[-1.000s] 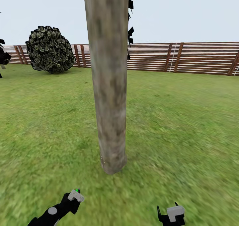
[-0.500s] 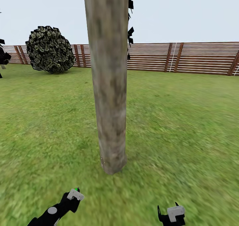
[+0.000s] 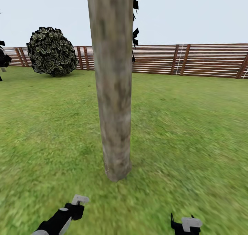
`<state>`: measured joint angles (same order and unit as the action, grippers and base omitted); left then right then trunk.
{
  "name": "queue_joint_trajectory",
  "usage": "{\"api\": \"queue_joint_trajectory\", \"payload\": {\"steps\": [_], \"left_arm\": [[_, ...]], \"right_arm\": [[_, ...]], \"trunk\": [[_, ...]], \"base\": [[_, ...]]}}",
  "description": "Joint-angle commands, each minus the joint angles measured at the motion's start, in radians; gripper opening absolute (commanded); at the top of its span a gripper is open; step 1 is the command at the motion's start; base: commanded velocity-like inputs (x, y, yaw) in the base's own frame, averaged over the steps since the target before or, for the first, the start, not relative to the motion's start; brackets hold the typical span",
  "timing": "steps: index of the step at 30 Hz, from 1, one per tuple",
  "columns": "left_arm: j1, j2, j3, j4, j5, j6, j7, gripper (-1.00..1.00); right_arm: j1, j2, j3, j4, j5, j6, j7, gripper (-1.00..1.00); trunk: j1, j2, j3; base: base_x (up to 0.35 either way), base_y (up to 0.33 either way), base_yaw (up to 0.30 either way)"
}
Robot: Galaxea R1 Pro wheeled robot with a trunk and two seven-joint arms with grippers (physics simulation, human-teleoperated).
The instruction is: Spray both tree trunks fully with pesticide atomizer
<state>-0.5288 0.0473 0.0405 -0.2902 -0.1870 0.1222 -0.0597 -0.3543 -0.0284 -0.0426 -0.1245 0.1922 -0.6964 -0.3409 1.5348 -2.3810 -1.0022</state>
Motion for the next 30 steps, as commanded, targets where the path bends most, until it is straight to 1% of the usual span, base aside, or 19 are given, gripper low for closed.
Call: {"api": "queue_joint_trajectory", "payload": {"steps": [1, 2, 4, 8, 9, 10, 12, 13, 15, 18, 20, 22, 24, 26, 27, 28, 29, 30], "left_arm": [[0.003, -0.001, 0.0, -0.03, 0.0, 0.027, -0.001, -1.0], [0.01, -0.002, -0.002, -0.084, 0.0, 0.054, -0.002, -1.0], [0.013, -0.003, -0.014, -0.121, 0.0, 0.069, -0.004, -1.0], [0.013, -0.017, -0.049, -0.138, 0.0, 0.109, -0.016, -1.0], [0.007, -0.024, -0.06, -0.141, 0.0, 0.142, -0.02, -1.0], [0.004, -0.027, -0.064, -0.143, 0.001, 0.158, -0.021, -1.0], [0.001, -0.03, -0.066, -0.144, 0.001, 0.169, -0.026, -1.0], [0.0, -0.03, -0.067, -0.145, 0.001, 0.172, -0.035, -1.0], [0.0, -0.028, -0.068, -0.147, 0.0, 0.178, -0.092, -1.0], [0.0, -0.025, -0.068, -0.18, -0.001, 0.198, -0.131, -1.0], [0.001, -0.028, -0.07, -0.228, -0.002, 0.254, -0.14, -1.0], [0.0, -0.031, -0.071, -0.272, -0.002, 0.293, -0.142, -1.0], [-0.001, -0.054, -0.071, -0.39, -0.001, 0.406, -0.143, -1.0], [-0.002, -0.067, -0.072, -0.434, -0.001, 0.457, -0.144, -1.0], [-0.002, -0.069, -0.076, -0.459, -0.001, 0.478, -0.144, -1.0], [-0.002, -0.066, -0.078, -0.47, -0.002, 0.486, -0.145, -1.0], [-0.006, -0.055, -0.079, -0.483, -0.005, 0.495, -0.145, -1.0], [-0.017, -0.037, -0.079, -0.488, -0.004, 0.499, -0.146, -1.0]], "right_arm": [[0.0, 0.0, 0.0, 0.0, -0.001, 0.0, 0.0, 1.0], [0.0, 0.001, 0.001, 0.0, -0.001, 0.0, 0.001, 1.0], [0.0, 0.0, 0.001, 0.0, -0.001, 0.0, 0.002, 1.0], [0.0, 0.003, 0.001, 0.0, 0.0, 0.0, 0.002, 1.0], [0.0, 0.004, 0.001, 0.0, 0.0, 0.0, 0.002, 1.0], [0.0, 0.005, 0.001, 0.0, 0.0, 0.0, 0.002, 1.0], [0.0, 0.005, 0.001, 0.0, 0.0, 0.0, 0.002, 1.0], [0.0, 0.005, 0.001, 0.0, 0.0, 0.0, 0.002, 1.0], [0.0, 0.005, 0.001, 0.0, 0.0, 0.0, 0.001, 1.0], [0.0, 0.002, 0.0, 0.0, 0.001, 0.0, 0.001, 1.0], [0.0, 0.0, 0.001, 0.0, 0.001, 0.0, 0.0, 1.0], [0.0, -0.001, 0.001, 0.0, 0.001, 0.0, 0.0, 1.0], [0.0, -0.001, 0.001, 0.0, 0.001, 0.0, 0.0, 1.0], [0.0, -0.001, 0.001, 0.0, 0.002, 0.0, 0.0, 1.0], [0.0, -0.001, 0.001, 0.0, 0.002, 0.0, 0.0, 1.0], [0.0, -0.001, 0.001, 0.0, 0.002, 0.0, 0.0, 1.0], [0.0, -0.002, 0.001, 0.0, 0.002, 0.0, 0.0, 1.0], [0.0, -0.002, 0.001, 0.0, 0.002, 0.0, 0.0, 1.0]], "trunk": [[0.0, 0.0, 0.0], [0.0, 0.0, 0.0], [0.0, 0.0, 0.0], [0.0, 0.0, 0.0], [0.0, 0.0, 0.0], [0.0, 0.0, 0.0], [0.0, 0.0, 0.0], [0.0, 0.0, 0.0], [0.0, 0.0, 0.0], [0.0, 0.0, 0.0], [0.0, 0.0, 0.0], [0.0, 0.0, 0.0], [0.0, 0.0, 0.0], [0.0, 0.0, 0.0], [0.0, 0.0, 0.0], [0.0, 0.0, 0.0], [0.0, 0.0, 0.0], [0.0, 0.0, 0.0]], "base": [[0.0, 0.0, 0.0], [0.0, 0.0, 0.0], [-0.028, 0.0, 0.0], [-0.236, 0.0, 0.0], [-0.325, 0.0, -0.006], [-0.335, 0.0, -0.078], [-0.34, 0.0, -0.18], [-0.343, 0.0, -0.24], [-0.321, 0.0, -0.281], [-0.13, 0.0, -0.282], [-0.02, 0.0, -0.091], [-0.007, 0.0, -0.03], [-0.002, 0.0, -0.007], [0.0, 0.0, -0.002], [0.0, 0.0, 0.0], [0.0, 0.0, 0.0], [0.0, 0.0, 0.0], [0.0, 0.0, 0.0]]}}
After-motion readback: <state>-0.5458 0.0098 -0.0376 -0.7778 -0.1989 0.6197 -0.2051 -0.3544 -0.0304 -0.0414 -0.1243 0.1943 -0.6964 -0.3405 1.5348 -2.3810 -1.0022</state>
